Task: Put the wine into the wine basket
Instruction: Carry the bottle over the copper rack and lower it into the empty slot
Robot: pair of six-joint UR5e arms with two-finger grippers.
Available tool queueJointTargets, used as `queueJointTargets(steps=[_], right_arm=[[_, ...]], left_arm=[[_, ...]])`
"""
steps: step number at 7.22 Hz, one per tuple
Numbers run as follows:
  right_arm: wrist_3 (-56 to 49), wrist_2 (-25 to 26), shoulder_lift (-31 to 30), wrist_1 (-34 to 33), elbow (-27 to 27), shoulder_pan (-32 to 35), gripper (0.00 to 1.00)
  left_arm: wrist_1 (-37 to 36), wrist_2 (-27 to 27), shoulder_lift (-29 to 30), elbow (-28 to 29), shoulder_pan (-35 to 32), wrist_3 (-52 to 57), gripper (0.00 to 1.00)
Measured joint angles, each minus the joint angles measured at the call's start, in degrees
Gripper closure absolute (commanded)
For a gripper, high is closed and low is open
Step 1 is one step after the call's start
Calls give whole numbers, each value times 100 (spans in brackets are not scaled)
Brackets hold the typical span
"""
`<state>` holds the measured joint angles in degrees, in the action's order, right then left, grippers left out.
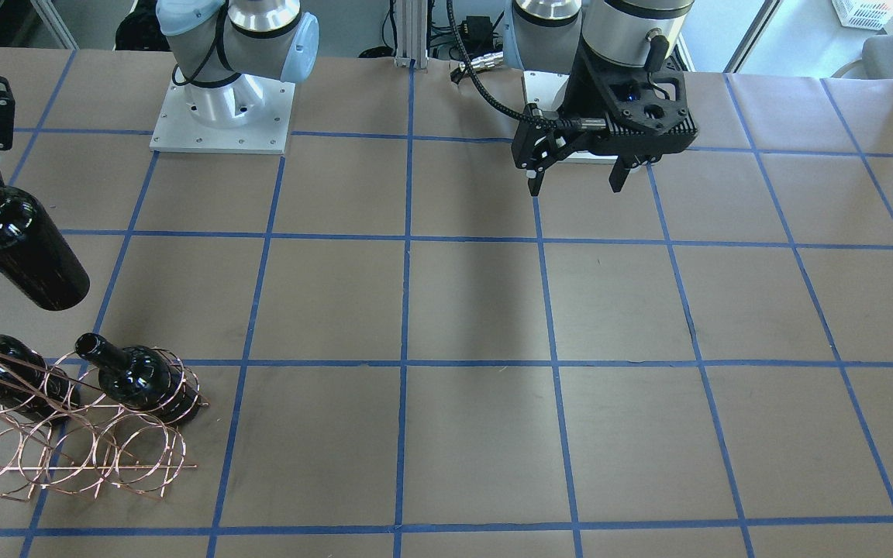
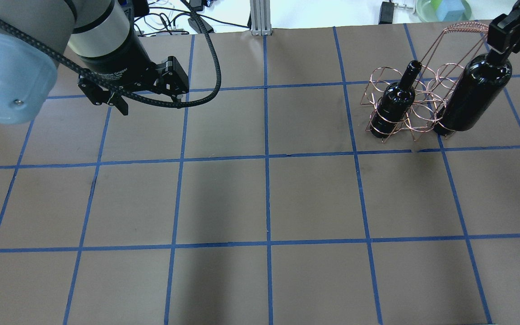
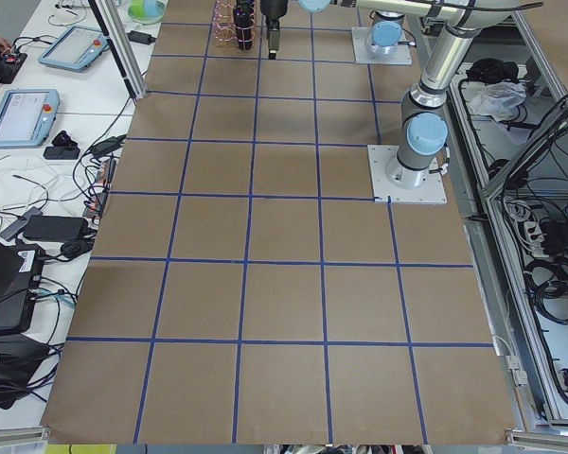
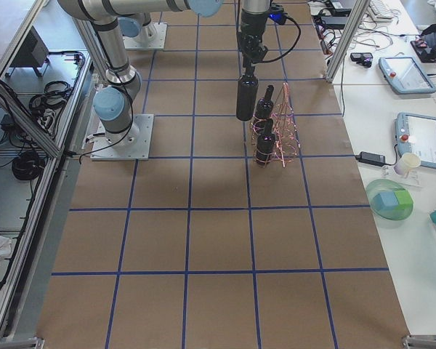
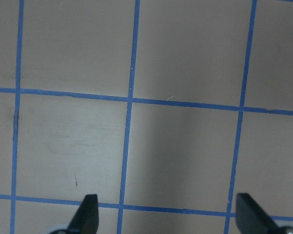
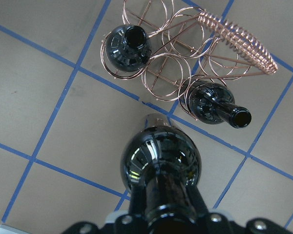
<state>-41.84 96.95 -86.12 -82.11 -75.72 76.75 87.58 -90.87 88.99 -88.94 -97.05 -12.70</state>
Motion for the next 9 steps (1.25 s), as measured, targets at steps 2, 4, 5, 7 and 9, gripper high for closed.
queueJointTargets(steps=[2, 4, 5, 7, 9], right_arm=[[-47, -241, 235, -318, -3, -49, 100], [-56, -347, 493, -666, -13, -63, 100], [-51, -364, 592, -853, -32, -68, 100], [-16, -453, 678, -1083, -139, -82, 100], [-8, -492, 690, -1138, -257, -102, 100]], left_arm=[[2, -32, -27, 3, 30, 69, 0], [-14, -180, -37, -18, 58, 206, 0], [-26, -213, -39, -25, 63, 223, 0], [-136, -239, -39, -33, 55, 214, 0], [-274, -255, -51, -44, 54, 218, 0]])
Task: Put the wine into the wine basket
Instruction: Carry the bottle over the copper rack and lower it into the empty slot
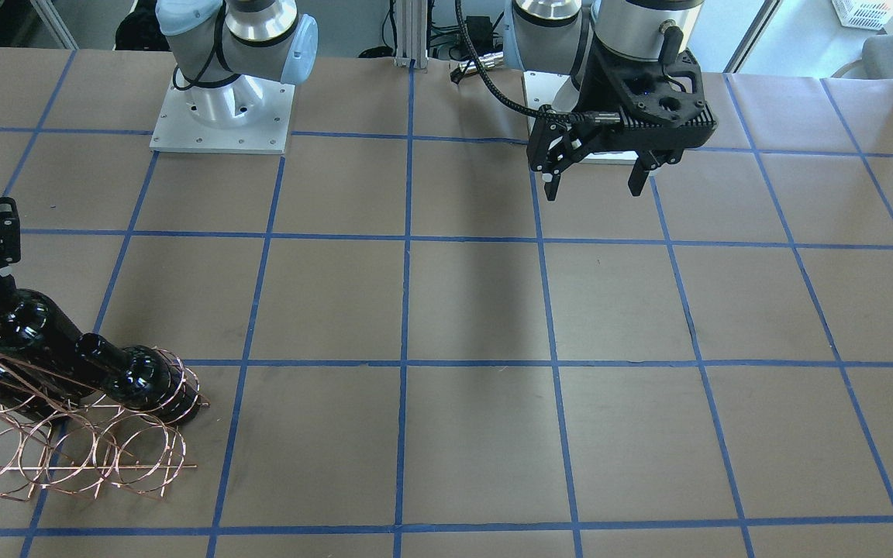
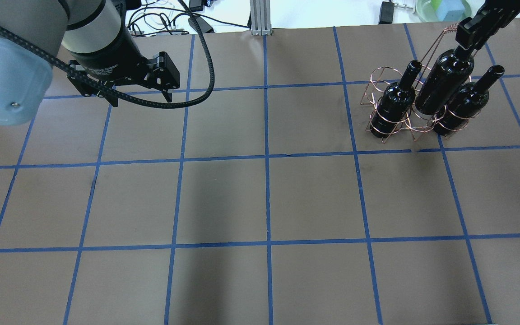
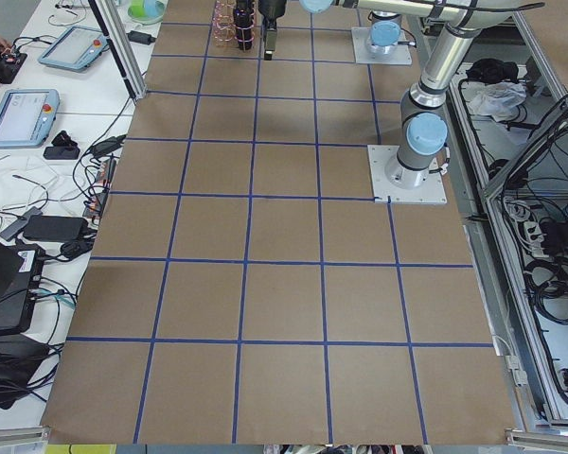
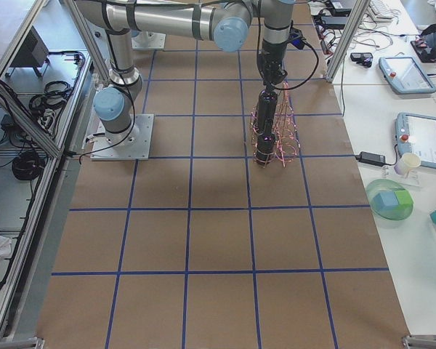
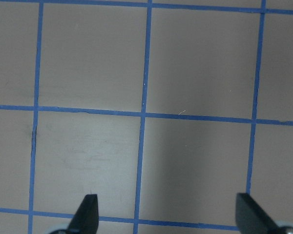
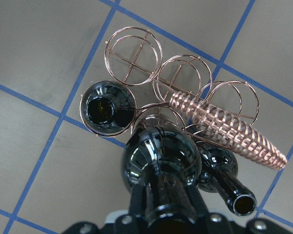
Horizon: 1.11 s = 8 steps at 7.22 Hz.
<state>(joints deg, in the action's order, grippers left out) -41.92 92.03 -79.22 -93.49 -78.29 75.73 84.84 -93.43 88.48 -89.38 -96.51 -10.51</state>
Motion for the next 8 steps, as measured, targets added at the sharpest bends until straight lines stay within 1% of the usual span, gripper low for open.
queueJointTargets(steps=[3, 8], right_arm=[[5, -5, 79, -108, -52, -44, 100], [179, -164, 252, -230, -57, -58, 100]], left_arm=[[-17, 1, -7, -28, 0, 7, 0], [-18, 5, -15, -42, 0, 11, 0]])
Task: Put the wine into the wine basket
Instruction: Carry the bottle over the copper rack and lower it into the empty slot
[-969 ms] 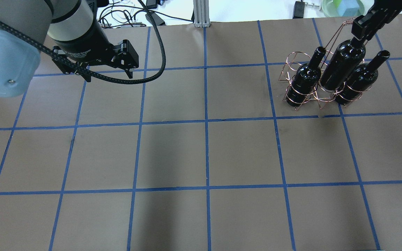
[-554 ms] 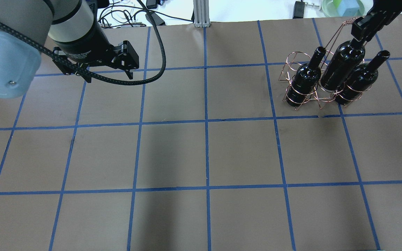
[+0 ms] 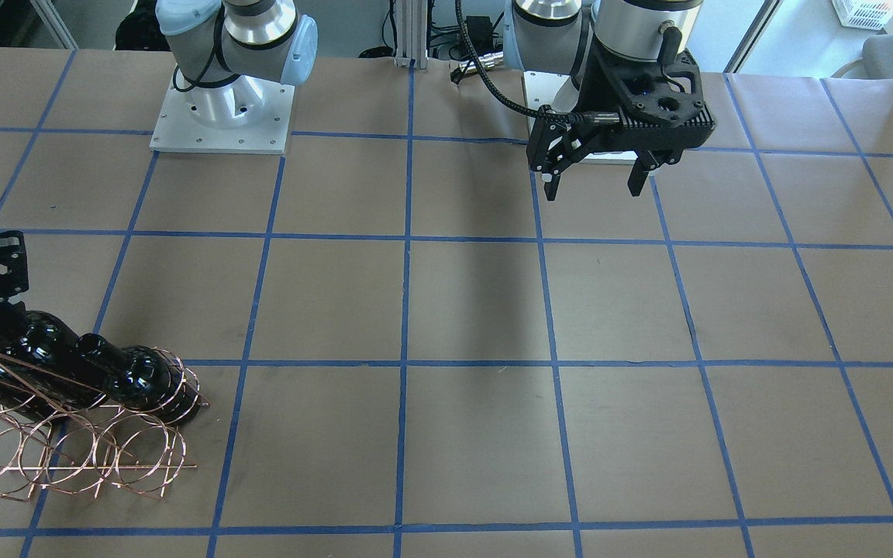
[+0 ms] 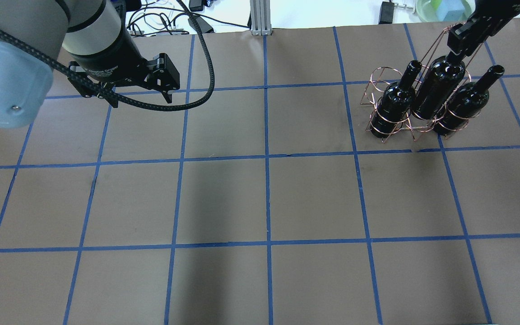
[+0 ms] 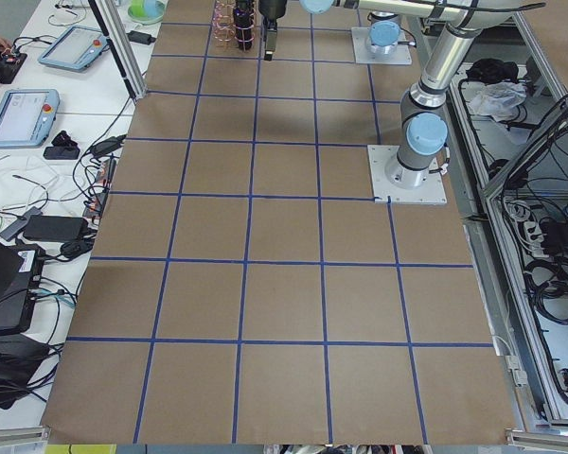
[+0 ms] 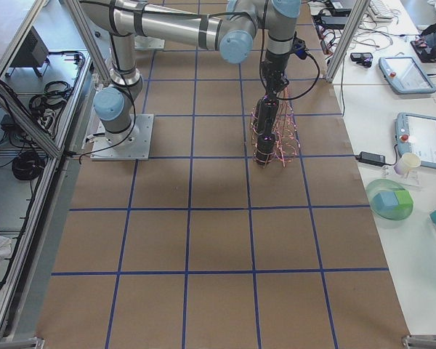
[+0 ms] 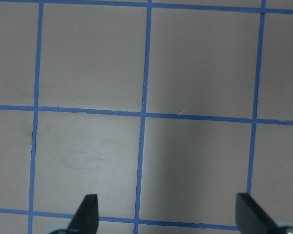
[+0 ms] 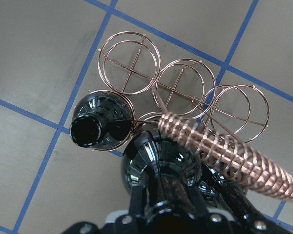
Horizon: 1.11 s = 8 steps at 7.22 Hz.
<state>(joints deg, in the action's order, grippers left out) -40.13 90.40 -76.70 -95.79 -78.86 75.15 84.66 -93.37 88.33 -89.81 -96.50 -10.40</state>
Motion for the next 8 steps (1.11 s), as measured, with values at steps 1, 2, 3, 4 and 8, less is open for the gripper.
queueJointTargets(steps=[1, 2, 3, 4, 8], right_arm=[[6, -3, 30, -11, -3, 0, 100], [14, -4, 77, -15, -8, 0, 100], [24, -4, 112, -20, -38, -1, 100], [29, -4, 132, -71, -105, -1, 100], [26, -5, 179, -302, -274, 0, 100]], left_arm=[[0, 1, 0, -1, 0, 2, 0], [3, -1, 0, -5, 0, 3, 0], [5, 1, 0, -13, -2, 3, 0], [6, 3, 0, -21, -3, 3, 0], [-1, 3, 0, -34, -8, -1, 0]])
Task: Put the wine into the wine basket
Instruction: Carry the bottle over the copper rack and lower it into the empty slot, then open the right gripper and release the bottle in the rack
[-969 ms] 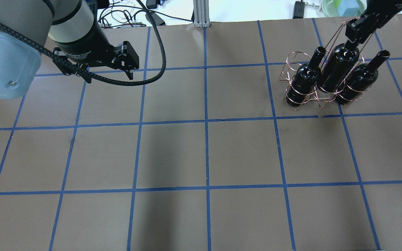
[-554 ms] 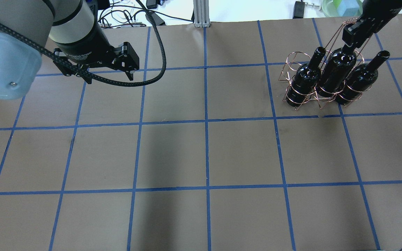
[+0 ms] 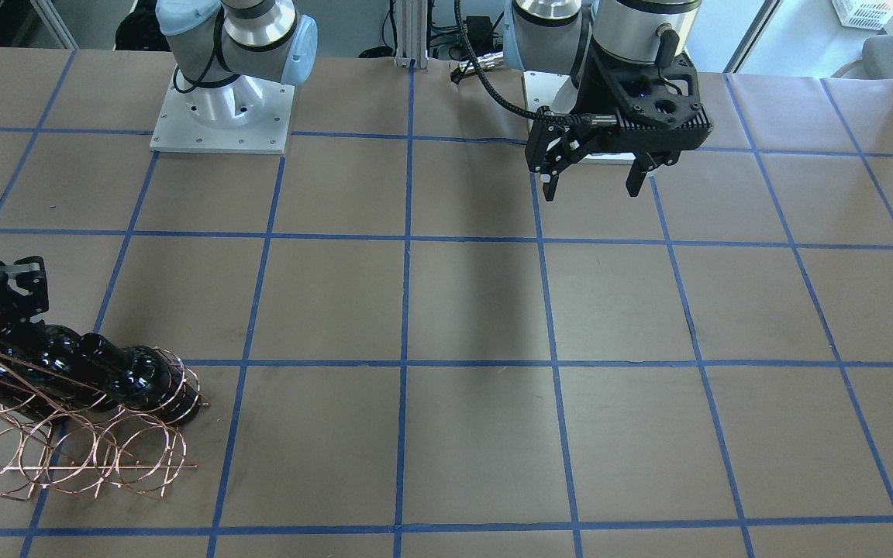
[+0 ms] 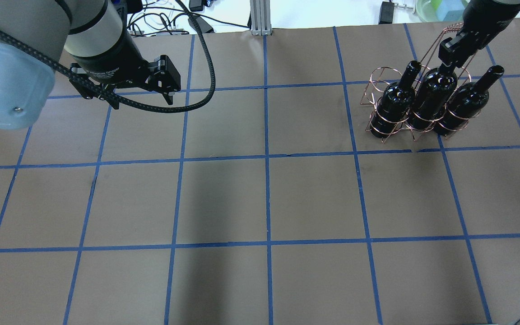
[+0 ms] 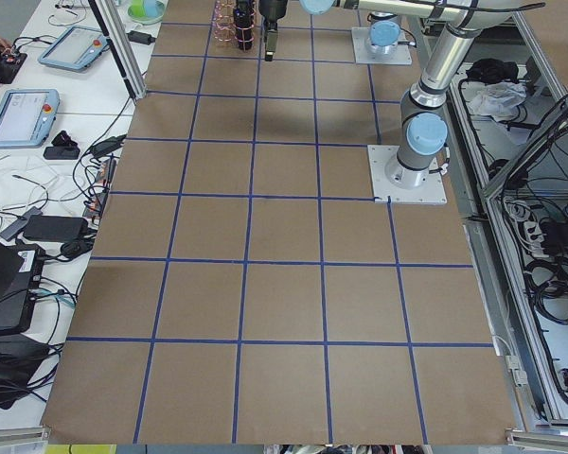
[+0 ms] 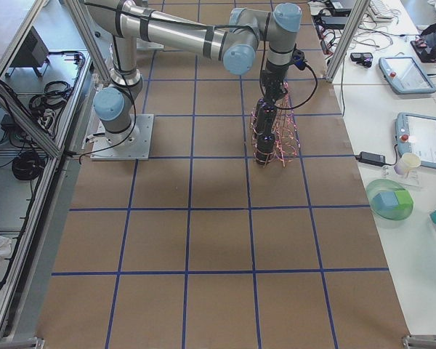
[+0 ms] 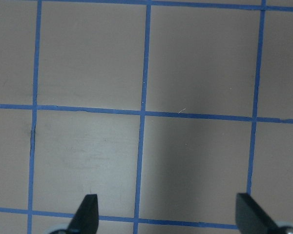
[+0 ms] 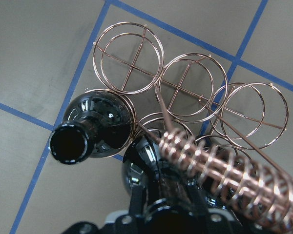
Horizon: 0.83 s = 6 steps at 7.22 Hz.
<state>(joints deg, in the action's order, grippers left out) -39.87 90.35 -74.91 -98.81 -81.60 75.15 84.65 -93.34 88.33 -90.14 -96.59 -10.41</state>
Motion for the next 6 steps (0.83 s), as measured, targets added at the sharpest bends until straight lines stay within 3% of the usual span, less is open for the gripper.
queueJointTargets(steps=[6], right_arm=[[0, 1, 113, -143, -99, 0, 100]], left_arm=[[21, 32, 63, -118, 18, 1, 0]])
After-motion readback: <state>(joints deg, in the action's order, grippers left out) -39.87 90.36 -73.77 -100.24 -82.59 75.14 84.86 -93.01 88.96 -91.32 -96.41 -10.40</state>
